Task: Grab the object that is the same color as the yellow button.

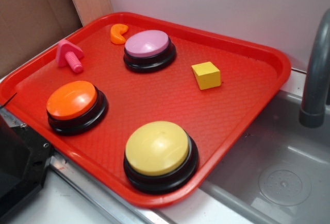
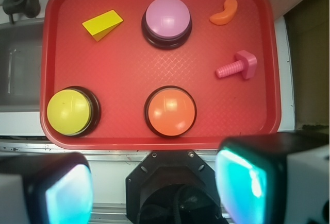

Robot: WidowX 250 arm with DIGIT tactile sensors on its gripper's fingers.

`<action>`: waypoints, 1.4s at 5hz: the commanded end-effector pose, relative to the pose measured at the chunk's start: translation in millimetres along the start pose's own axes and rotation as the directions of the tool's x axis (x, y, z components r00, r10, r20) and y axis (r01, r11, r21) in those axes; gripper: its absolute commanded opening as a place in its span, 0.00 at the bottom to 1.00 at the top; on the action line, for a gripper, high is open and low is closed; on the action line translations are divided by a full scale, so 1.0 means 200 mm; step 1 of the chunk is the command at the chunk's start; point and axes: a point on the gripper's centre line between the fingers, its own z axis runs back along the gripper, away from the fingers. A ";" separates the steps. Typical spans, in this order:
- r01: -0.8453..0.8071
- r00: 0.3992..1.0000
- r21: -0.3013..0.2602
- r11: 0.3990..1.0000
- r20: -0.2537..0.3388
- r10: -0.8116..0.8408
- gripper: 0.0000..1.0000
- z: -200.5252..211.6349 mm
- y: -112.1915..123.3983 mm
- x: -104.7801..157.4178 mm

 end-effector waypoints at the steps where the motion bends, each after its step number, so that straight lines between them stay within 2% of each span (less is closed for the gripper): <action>1: 0.000 1.000 0.000 1.000 0.000 0.000 1.00 0.00 0.00 0.00; 2: -0.139 0.990 0.053 0.989 0.015 0.138 1.00 -0.04 -0.08 0.18; 3: -0.380 0.918 -0.032 0.924 0.109 0.381 1.00 -0.11 -0.16 0.32; 4: -0.537 0.834 -0.075 0.840 0.101 0.542 1.00 -0.20 -0.19 0.47; 5: -0.687 0.711 -0.109 0.718 0.102 0.696 1.00 -0.32 -0.23 0.63; 6: -0.758 0.627 -0.127 0.640 0.129 0.768 1.00 -0.50 -0.33 0.81; 7: -0.766 0.627 -0.100 0.635 0.106 0.772 1.00 -0.69 -0.39 0.91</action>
